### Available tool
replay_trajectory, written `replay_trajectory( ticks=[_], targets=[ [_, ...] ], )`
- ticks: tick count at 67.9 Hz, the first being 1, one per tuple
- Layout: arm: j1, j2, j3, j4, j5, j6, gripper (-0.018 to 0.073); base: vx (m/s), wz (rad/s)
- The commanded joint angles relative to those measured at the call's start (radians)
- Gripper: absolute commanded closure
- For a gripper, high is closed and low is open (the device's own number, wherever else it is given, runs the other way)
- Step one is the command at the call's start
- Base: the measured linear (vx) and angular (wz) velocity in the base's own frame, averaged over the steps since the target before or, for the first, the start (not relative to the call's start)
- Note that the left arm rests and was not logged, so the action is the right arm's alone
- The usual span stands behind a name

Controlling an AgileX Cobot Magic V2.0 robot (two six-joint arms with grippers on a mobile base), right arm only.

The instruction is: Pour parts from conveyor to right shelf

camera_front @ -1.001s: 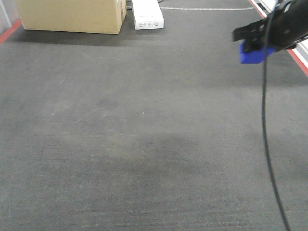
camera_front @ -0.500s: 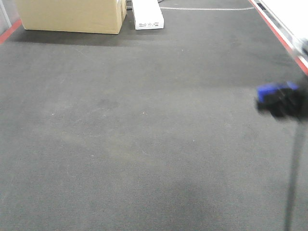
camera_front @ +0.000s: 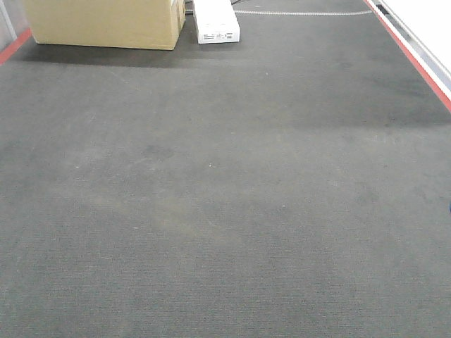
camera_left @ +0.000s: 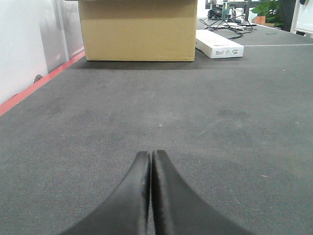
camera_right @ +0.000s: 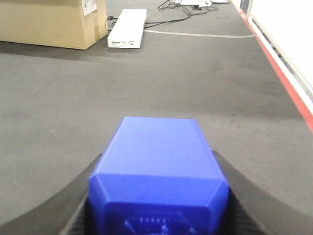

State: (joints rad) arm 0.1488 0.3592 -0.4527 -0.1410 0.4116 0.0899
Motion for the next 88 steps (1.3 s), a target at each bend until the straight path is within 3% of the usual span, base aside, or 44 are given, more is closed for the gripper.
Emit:
replay_trajectory(
  ticks=[1,16,88],
  targets=[
    [-0.001,-0.044,0.027,-0.027,-0.077,-0.006,0.0565,0.00,0.00],
    [-0.001,-0.069,0.145,-0.027,-0.118,0.000,0.0565,0.00,0.00],
    [0.002,-0.069,0.145,-0.026,-0.157,-0.001,0.0565,0.00,0.00]
  ],
)
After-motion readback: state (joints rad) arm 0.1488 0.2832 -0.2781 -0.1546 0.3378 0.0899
